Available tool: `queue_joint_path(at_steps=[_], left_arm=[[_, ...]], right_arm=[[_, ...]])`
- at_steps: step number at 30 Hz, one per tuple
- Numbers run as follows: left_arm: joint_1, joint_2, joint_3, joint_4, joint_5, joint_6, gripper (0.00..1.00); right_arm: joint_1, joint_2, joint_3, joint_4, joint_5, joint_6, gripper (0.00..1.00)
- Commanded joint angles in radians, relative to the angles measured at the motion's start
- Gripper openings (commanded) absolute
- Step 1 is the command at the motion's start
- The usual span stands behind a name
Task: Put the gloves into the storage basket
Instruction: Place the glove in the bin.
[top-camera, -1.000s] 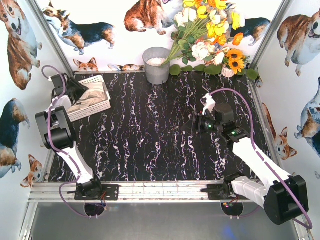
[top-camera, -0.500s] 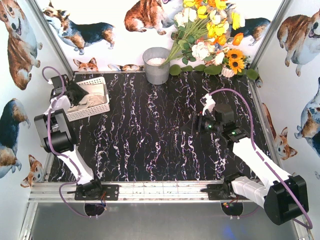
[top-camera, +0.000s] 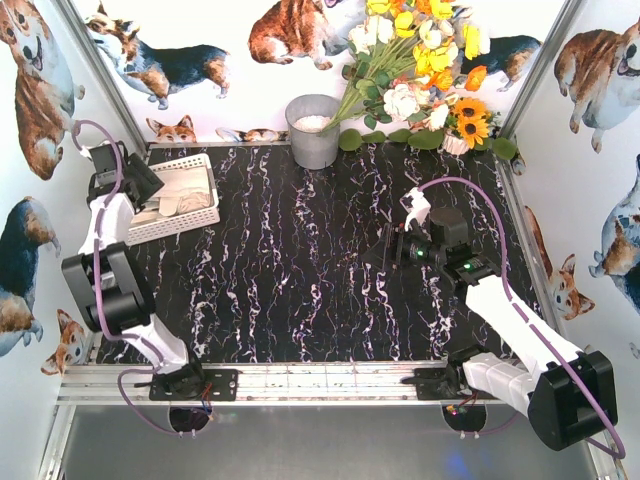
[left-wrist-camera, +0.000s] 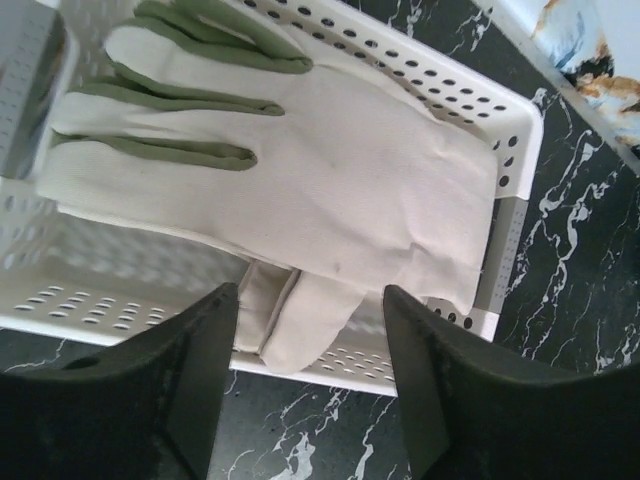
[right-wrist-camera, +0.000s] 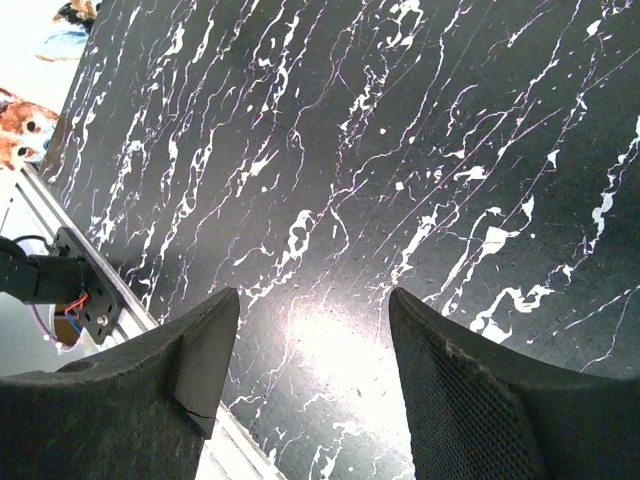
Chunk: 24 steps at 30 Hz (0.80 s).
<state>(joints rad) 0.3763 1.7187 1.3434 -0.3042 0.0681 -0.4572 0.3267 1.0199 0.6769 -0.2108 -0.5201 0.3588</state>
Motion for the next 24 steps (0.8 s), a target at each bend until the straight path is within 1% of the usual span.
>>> queue_joint_path(at_steps=[1, 4, 8, 10, 12, 17, 19, 22, 24], left_arm=[[-0.03, -0.061, 0.002, -0.016, -0.051, 0.103, 0.49], [-0.073, -0.041, 0.048, -0.048, -0.006, 0.139, 0.39], [-0.08, 0.031, 0.078, -0.061, 0.062, 0.135, 0.31], [-0.08, 0.076, 0.089, -0.064, 0.077, 0.137, 0.31], [-0.081, 0.115, 0.109, -0.078, 0.062, 0.148, 0.3], [-0.08, 0.195, 0.151, -0.118, -0.078, 0.204, 0.29], [-0.079, 0.231, 0.172, -0.143, -0.104, 0.224, 0.29], [-0.08, 0.241, 0.189, -0.149, -0.109, 0.229, 0.29], [-0.079, 0.224, 0.187, -0.138, -0.1, 0.23, 0.31]], right_arm=[[-0.002, -0.018, 0.022, 0.041, -0.008, -0.022, 0.63], [-0.002, -0.006, 0.025, 0.048, -0.009, -0.018, 0.63], [-0.002, 0.001, 0.028, 0.056, -0.012, -0.009, 0.63], [-0.002, 0.001, 0.03, 0.05, -0.012, -0.009, 0.63], [-0.002, -0.001, 0.033, 0.041, -0.008, -0.015, 0.63], [-0.002, -0.003, 0.038, 0.024, 0.0, -0.023, 0.63], [-0.002, -0.002, 0.039, 0.025, 0.0, -0.02, 0.63], [-0.002, -0.001, 0.045, 0.023, -0.001, -0.018, 0.63], [-0.002, -0.005, 0.048, 0.022, 0.0, -0.017, 0.63]])
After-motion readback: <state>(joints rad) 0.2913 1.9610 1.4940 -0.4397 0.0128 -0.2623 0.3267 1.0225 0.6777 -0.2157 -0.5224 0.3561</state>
